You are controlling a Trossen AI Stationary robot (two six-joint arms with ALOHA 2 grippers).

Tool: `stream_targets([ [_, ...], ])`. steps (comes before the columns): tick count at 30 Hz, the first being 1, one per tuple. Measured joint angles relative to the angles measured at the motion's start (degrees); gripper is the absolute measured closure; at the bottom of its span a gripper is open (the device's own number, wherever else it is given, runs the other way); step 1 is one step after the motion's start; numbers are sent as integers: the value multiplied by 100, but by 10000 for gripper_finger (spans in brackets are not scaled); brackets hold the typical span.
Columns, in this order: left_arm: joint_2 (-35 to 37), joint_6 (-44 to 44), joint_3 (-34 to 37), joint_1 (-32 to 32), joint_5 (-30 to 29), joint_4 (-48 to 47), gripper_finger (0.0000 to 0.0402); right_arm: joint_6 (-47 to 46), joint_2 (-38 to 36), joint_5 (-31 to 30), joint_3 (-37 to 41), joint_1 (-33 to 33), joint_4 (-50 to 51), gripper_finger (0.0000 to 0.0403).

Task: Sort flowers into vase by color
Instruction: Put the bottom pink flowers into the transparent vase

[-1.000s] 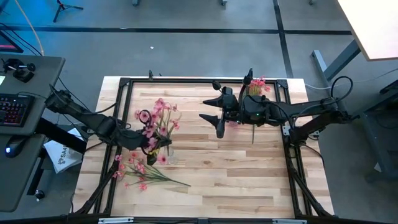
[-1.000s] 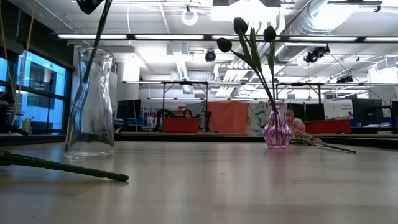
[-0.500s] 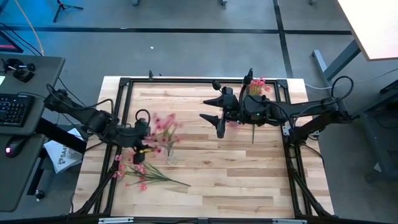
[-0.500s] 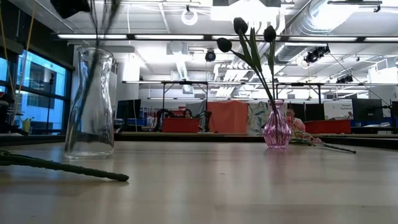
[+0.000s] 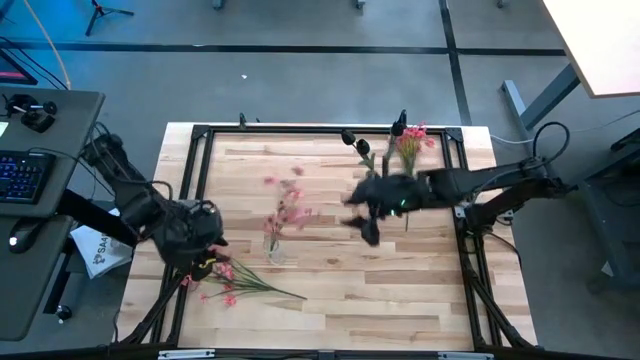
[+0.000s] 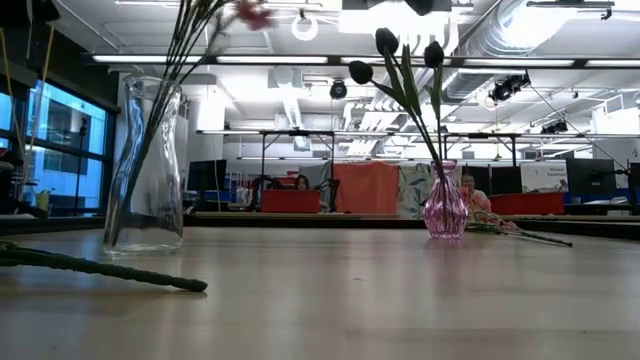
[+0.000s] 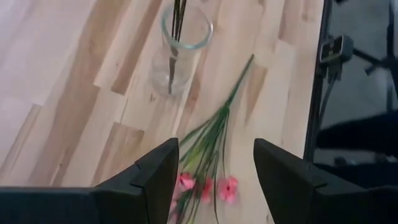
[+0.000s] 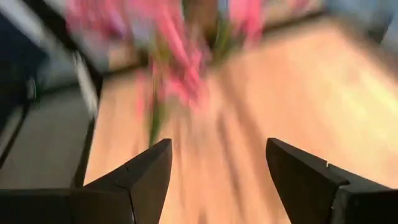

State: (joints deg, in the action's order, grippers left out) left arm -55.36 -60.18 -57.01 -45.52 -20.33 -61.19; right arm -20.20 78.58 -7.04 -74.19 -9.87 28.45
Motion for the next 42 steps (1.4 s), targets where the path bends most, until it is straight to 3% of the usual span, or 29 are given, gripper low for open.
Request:
stream_targets([
  [4,-176,-578,2,-499,-769,-7,204,-383,320,112,2,-600,965,147],
  [9,-332,-1025,2,-617,-1193,-35,204,-440,918,112,2,-1489,742,146],
  [13,-309,-1269,2,-464,-1197,-25,204,-581,1604,171,2,-2027,67,146],
  [18,-192,-1127,2,-349,-1209,-23,204,-1654,2488,541,2,-2434,-1427,147],
  [23,-82,-130,2,-279,-1127,-26,204,-2818,3312,-210,-49,-2680,-3061,152],
  [26,23,566,4,-281,-858,-28,204,-3023,3826,-774,-564,-2657,-2855,160],
  [30,154,1228,4,-281,-735,-30,204,-2444,4568,-1161,-1738,-2465,-1706,170],
  [35,251,1468,4,-281,-743,-28,204,-2043,5487,-1627,-3210,-2168,-685,178],
  [42,255,1435,4,-281,-744,-26,204,-1474,6488,-1678,-4634,-1838,-493,178],
])
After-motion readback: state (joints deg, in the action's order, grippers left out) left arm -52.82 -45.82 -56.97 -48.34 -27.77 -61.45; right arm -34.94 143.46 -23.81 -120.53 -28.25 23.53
